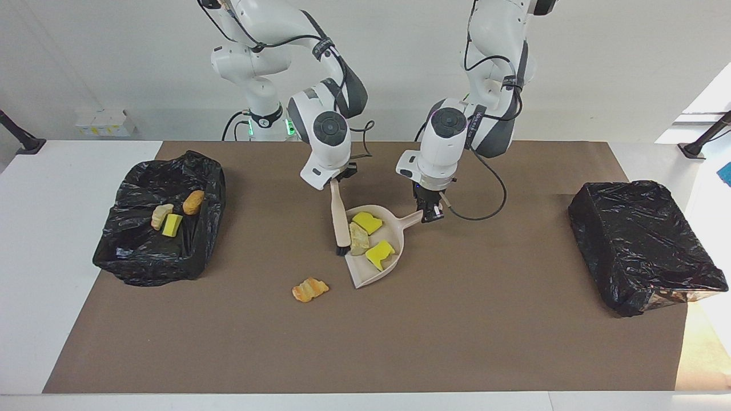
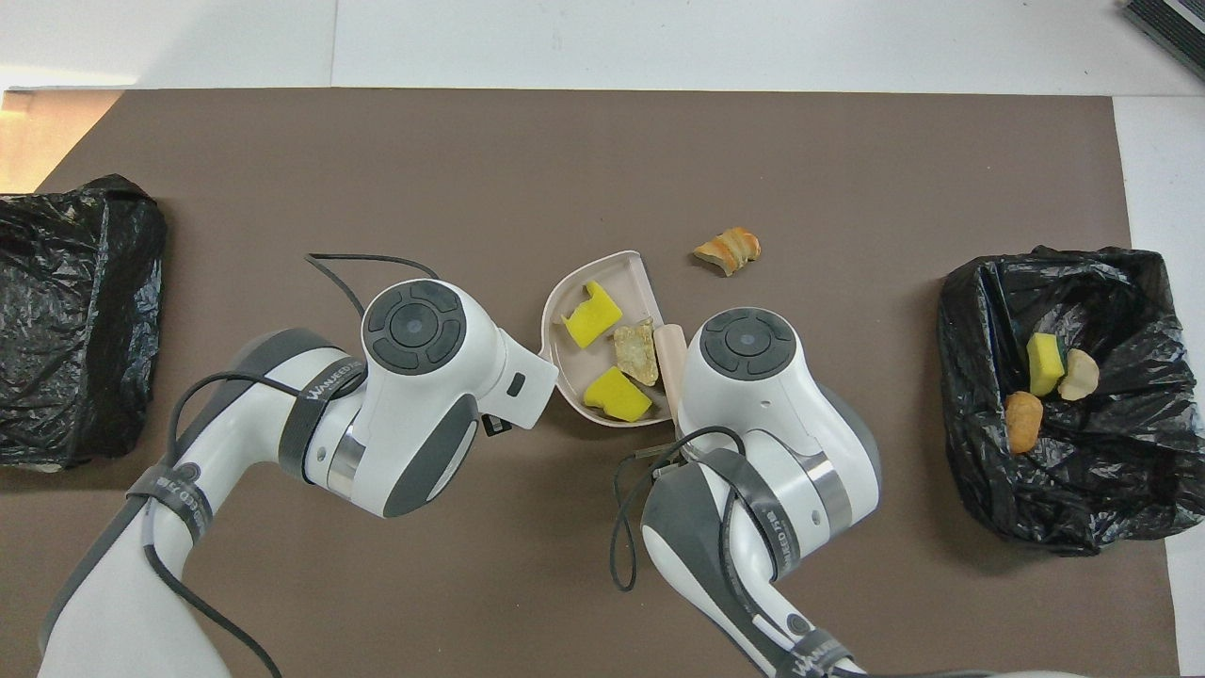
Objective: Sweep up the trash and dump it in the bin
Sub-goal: 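Brush sponge and bread into the dustpan with the right gripper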
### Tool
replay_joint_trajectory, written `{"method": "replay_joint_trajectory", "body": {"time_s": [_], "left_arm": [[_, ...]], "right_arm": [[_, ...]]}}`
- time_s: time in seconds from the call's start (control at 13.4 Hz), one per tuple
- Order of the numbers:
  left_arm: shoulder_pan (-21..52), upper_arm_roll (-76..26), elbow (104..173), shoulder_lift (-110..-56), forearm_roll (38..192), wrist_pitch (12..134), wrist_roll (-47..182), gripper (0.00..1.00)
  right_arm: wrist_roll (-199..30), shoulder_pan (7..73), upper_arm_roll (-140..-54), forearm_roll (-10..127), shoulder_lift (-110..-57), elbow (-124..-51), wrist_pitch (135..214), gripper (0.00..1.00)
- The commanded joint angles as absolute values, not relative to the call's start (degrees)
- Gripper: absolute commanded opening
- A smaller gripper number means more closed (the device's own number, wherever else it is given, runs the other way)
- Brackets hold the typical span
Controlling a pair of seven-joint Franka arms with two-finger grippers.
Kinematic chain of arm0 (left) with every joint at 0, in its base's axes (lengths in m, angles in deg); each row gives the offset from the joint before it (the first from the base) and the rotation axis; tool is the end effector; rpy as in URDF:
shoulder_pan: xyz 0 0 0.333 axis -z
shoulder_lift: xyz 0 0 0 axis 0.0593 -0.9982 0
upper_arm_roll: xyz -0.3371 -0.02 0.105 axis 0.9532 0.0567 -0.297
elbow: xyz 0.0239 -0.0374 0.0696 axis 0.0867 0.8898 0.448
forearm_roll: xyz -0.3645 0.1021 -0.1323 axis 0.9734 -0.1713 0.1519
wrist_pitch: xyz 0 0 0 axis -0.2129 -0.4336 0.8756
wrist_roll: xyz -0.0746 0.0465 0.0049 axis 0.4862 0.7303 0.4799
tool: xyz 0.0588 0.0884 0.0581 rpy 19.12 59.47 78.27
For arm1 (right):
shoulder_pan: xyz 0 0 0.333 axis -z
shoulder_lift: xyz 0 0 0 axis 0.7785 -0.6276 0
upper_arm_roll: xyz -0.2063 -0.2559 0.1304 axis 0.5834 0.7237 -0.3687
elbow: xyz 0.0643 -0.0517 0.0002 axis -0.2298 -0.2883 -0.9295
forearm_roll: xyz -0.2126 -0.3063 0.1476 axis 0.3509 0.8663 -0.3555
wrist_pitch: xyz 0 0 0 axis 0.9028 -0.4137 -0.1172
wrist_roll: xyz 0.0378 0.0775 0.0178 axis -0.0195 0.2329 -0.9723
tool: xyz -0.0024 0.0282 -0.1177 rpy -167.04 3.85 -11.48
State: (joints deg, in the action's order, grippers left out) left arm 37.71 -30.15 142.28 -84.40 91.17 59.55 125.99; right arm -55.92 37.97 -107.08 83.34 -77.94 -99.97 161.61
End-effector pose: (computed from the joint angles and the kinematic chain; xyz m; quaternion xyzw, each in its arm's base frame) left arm 0.5147 -0.3264 0.3854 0.7963 -0.6048 -0.0001 0.0095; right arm 0.4697 0.2812 0.3692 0.9795 0.0654 -0.1898 0.0154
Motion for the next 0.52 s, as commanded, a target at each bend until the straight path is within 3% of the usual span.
{"method": "replay_joint_trajectory", "body": {"time_s": [0.0,0.45], "left_arm": [[37.77,-30.70,144.32,-83.01,90.45,61.90,123.56,0.00],[36.54,-30.88,144.15,-83.27,90.63,62.52,123.20,0.00]], "right_arm": [[-58.57,39.26,-106.85,84.76,-78.82,-97.35,160.47,0.00],[-65.96,42.78,-106.93,99.68,-85.31,-85.14,158.00,0.00]]}}
